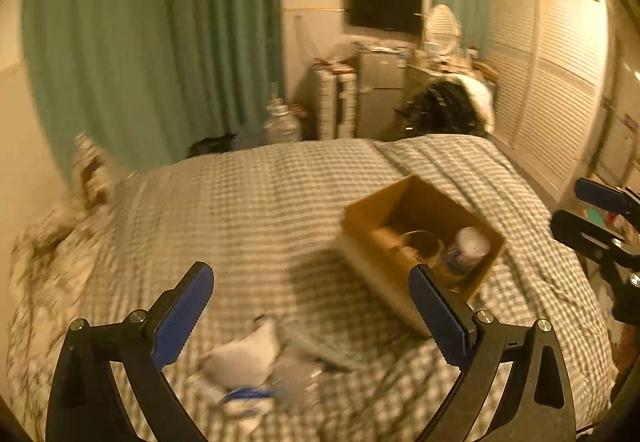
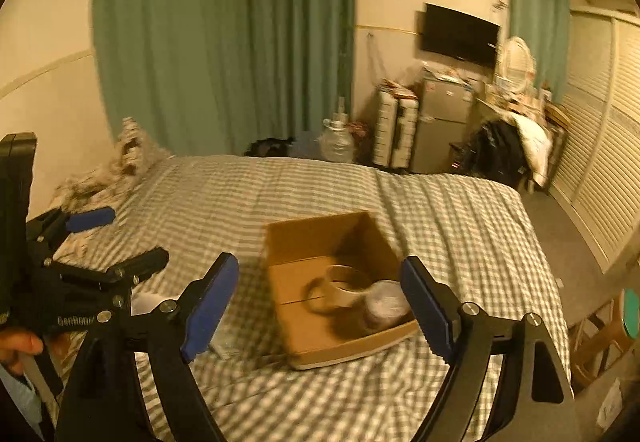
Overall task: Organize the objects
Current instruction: 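Grasp the Vinda tissue pack with the left tool while the right tool grasps the grey clip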
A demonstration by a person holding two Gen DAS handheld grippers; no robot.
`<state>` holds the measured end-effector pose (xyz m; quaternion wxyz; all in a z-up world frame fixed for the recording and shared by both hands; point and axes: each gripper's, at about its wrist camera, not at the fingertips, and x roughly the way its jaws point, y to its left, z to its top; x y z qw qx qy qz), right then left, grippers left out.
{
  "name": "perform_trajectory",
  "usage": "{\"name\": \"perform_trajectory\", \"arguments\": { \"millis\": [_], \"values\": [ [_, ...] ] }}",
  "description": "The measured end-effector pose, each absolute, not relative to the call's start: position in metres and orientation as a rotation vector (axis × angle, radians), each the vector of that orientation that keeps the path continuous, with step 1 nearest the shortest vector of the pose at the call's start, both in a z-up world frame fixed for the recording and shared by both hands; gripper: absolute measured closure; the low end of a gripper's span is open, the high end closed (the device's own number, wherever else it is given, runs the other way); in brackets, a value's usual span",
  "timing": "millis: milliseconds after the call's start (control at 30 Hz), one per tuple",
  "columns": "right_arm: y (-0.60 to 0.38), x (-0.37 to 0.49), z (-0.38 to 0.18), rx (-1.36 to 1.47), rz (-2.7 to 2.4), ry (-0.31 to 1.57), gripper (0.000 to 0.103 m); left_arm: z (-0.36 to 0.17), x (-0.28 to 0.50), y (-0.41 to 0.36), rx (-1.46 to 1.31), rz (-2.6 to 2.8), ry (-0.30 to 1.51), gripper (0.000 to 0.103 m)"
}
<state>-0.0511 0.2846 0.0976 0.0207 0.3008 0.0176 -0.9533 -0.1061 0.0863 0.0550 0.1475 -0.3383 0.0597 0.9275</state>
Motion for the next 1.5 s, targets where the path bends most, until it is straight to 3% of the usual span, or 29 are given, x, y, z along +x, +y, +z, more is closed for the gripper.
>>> {"name": "perform_trajectory", "arguments": {
  "millis": [367,667,1000,1133,1267,1433,1500],
  "values": [
    [0.201,-0.064,0.021,1.046,-2.763,0.156,0.018,-0.04,-0.078,-0.008,-1.209,2.866,0.058,0.003],
    [0.18,-0.104,-0.076,1.344,-2.64,0.225,0.018,-0.123,-0.081,0.004,-1.449,2.727,0.094,0.002],
    [0.171,-0.136,-0.122,1.511,-2.545,0.233,0.018,-0.162,-0.106,0.021,-1.621,2.599,0.158,0.003],
    [0.166,-0.147,-0.132,1.542,-2.512,0.24,0.018,-0.168,-0.117,0.024,-1.634,2.551,0.124,0.014],
    [0.159,-0.161,-0.138,1.55,-2.502,0.256,0.018,-0.174,-0.12,0.025,-1.636,2.52,0.112,0.042],
    [0.158,-0.181,-0.152,1.599,-2.479,0.234,0.018,-0.169,-0.115,0.012,-1.602,2.511,-0.003,0.043],
    [0.156,-0.183,-0.161,1.634,-2.459,0.25,0.024,-0.164,-0.113,0.006,-1.587,2.513,-0.053,0.043]
  ]
}}
